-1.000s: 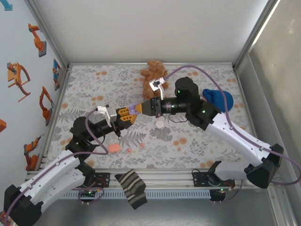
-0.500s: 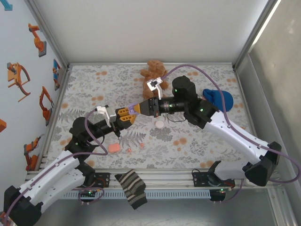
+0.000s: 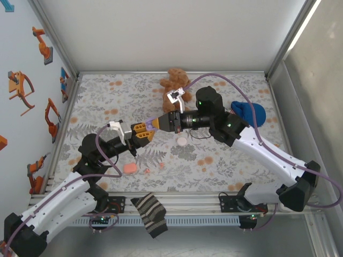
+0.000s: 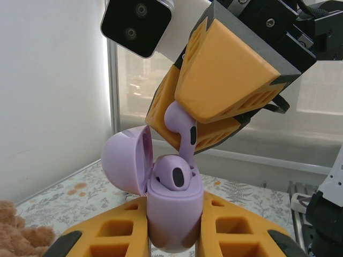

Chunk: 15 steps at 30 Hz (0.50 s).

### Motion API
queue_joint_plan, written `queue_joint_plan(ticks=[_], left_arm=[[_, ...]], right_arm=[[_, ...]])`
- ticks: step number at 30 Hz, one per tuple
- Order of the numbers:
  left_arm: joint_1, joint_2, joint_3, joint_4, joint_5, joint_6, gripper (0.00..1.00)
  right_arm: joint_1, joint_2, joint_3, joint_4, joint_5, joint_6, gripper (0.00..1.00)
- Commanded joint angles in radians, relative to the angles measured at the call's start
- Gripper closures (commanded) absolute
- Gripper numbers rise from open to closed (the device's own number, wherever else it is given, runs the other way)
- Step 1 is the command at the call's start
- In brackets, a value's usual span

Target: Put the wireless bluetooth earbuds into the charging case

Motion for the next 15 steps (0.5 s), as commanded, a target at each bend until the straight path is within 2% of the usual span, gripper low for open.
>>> queue_joint_plan(ticks=[1,15], left_arm=[[-0.004,-0.025,0.014,0.049,0.011,-0.004,1.0],[-0.005,-0.037,0.012,0.032,0.005,-0.003,1.0]], right_arm=[[0.007,0.002,-0.006,-0.028,0.019,0.005,0.77],[0.002,-0.008,0.01,-0.125,0.089,-0.046,0.77]])
